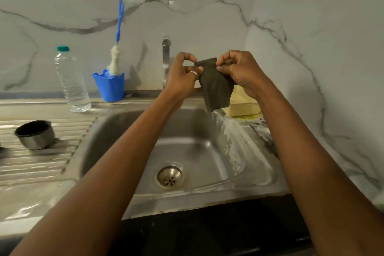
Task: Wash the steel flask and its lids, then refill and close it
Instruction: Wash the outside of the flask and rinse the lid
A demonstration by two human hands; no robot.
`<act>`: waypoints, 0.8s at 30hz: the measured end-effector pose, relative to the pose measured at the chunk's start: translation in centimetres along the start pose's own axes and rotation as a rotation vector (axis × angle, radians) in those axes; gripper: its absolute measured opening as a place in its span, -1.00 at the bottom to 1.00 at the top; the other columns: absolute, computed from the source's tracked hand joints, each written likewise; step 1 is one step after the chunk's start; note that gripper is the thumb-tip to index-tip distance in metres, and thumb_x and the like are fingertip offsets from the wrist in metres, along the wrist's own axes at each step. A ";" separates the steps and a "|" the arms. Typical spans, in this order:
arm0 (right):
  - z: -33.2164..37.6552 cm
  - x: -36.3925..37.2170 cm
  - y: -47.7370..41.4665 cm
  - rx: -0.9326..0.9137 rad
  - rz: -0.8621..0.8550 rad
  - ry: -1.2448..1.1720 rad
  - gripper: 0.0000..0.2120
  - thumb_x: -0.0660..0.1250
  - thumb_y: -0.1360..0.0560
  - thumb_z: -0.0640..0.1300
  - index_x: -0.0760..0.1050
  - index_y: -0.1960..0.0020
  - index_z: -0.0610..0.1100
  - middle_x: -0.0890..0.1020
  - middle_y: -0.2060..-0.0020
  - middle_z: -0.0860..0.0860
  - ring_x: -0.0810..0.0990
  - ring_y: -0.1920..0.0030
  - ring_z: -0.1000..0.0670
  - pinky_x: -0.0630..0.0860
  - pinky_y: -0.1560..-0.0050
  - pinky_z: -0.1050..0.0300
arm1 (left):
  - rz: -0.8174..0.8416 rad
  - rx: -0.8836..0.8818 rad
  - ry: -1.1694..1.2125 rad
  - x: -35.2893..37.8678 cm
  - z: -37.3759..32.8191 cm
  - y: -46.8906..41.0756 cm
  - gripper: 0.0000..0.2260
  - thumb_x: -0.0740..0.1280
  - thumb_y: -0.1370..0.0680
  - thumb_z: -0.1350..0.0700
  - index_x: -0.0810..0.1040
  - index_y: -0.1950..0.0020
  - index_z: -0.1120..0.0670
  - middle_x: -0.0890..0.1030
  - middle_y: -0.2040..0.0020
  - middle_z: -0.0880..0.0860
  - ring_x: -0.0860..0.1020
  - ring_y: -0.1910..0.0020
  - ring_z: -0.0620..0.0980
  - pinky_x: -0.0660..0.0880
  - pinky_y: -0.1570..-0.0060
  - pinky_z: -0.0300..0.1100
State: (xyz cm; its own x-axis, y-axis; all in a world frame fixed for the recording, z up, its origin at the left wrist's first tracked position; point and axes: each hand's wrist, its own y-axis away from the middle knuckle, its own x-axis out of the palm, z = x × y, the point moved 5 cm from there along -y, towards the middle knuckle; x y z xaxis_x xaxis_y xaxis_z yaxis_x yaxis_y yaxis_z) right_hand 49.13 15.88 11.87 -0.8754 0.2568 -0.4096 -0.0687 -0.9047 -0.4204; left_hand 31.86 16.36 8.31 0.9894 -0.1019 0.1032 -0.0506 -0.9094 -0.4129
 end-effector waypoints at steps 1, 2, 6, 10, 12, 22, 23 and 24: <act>-0.5 -0.9 -0.6 0.004 -0.013 0.011 -0.79 0.38 -0.55 -0.29 0.63 0.13 -0.01 0.69 0.13 0.00 0.63 0.14 0.06 0.50 0.22 0.23 | -0.003 0.017 -0.008 1.3 0.2 -0.8 -0.84 0.29 -0.63 0.30 0.43 -0.11 0.07 0.57 0.15 0.14 0.61 0.18 -0.02 0.60 0.34 -0.15; -1.0 -1.7 -1.3 0.008 -0.026 0.023 -0.77 0.35 -0.56 -0.30 0.65 0.12 0.00 0.69 0.10 0.02 0.64 0.10 0.07 0.51 0.20 0.24 | -0.004 0.020 -0.019 2.6 0.6 -1.6 -0.86 0.26 -0.64 0.29 0.45 -0.10 0.06 0.58 0.10 0.16 0.61 0.15 0.01 0.60 0.32 -0.13; -3.3 -4.1 -4.0 0.047 -0.059 0.027 -0.74 0.28 -0.57 -0.33 0.67 0.08 -0.04 0.70 0.01 -0.01 0.66 -0.07 -0.02 0.63 -0.02 0.11 | 0.028 -0.067 -0.023 6.7 2.2 -4.8 -0.81 0.23 -0.62 0.32 0.59 -0.05 0.09 0.62 0.01 0.09 0.62 0.03 0.03 0.64 0.25 -0.12; -5.2 -4.9 -6.2 0.169 0.039 0.092 -0.75 0.27 -0.49 -0.30 0.65 -0.01 -0.07 0.67 0.00 -0.07 0.63 -0.06 -0.08 0.63 -0.13 -0.06 | 0.177 -0.161 -0.028 9.5 4.5 -6.3 -0.65 0.37 -0.55 0.35 0.47 -0.28 0.08 0.57 -0.11 0.07 0.61 -0.02 0.01 0.66 0.24 -0.12; -5.8 -4.8 -7.2 0.183 0.077 0.184 -0.73 0.25 -0.46 -0.33 0.63 -0.02 -0.08 0.65 0.02 -0.08 0.61 -0.02 -0.06 0.61 -0.11 -0.04 | 0.213 -0.188 -0.059 10.5 6.1 -7.2 -0.51 0.38 -0.52 0.41 0.40 -0.40 0.09 0.53 -0.13 0.08 0.60 -0.02 0.03 0.67 0.24 -0.08; -12.7 -2.1 -11.2 0.298 0.253 0.639 -0.74 0.28 -0.52 -0.33 0.65 -0.14 -0.22 0.68 -0.07 -0.19 0.67 -0.02 -0.14 0.63 -0.12 -0.05 | 0.321 -0.110 -0.847 12.8 12.0 -12.5 -0.70 0.39 -0.56 0.18 0.55 -0.28 0.20 0.63 -0.08 0.13 0.65 0.07 0.09 0.65 0.08 -0.06; -13.3 -1.8 -11.2 0.304 0.260 0.636 -0.75 0.27 -0.54 -0.32 0.65 -0.15 -0.22 0.68 -0.08 -0.20 0.67 -0.04 -0.16 0.62 -0.14 -0.06 | 0.301 -0.045 -0.974 12.8 12.0 -12.7 -0.70 0.41 -0.55 0.14 0.58 -0.27 0.17 0.64 -0.10 0.11 0.62 0.08 0.05 0.60 0.11 -0.13; -13.6 -1.6 -11.2 0.302 0.261 0.636 -0.73 0.25 -0.54 -0.33 0.64 -0.17 -0.24 0.66 -0.12 -0.21 0.65 -0.10 -0.18 0.60 -0.17 -0.06 | 0.277 0.012 -1.046 12.9 11.9 -12.9 -0.70 0.42 -0.54 0.13 0.60 -0.26 0.15 0.65 -0.12 0.09 0.61 0.07 0.04 0.55 0.12 -0.16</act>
State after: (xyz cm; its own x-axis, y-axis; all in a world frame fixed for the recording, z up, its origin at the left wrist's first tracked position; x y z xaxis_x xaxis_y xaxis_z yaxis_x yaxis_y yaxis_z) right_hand 57.83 30.23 6.17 -0.4419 0.0855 -0.8930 -0.1053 -0.9935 -0.0431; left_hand 46.87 31.55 4.19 0.5700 0.0968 -0.8159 -0.2947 -0.9029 -0.3130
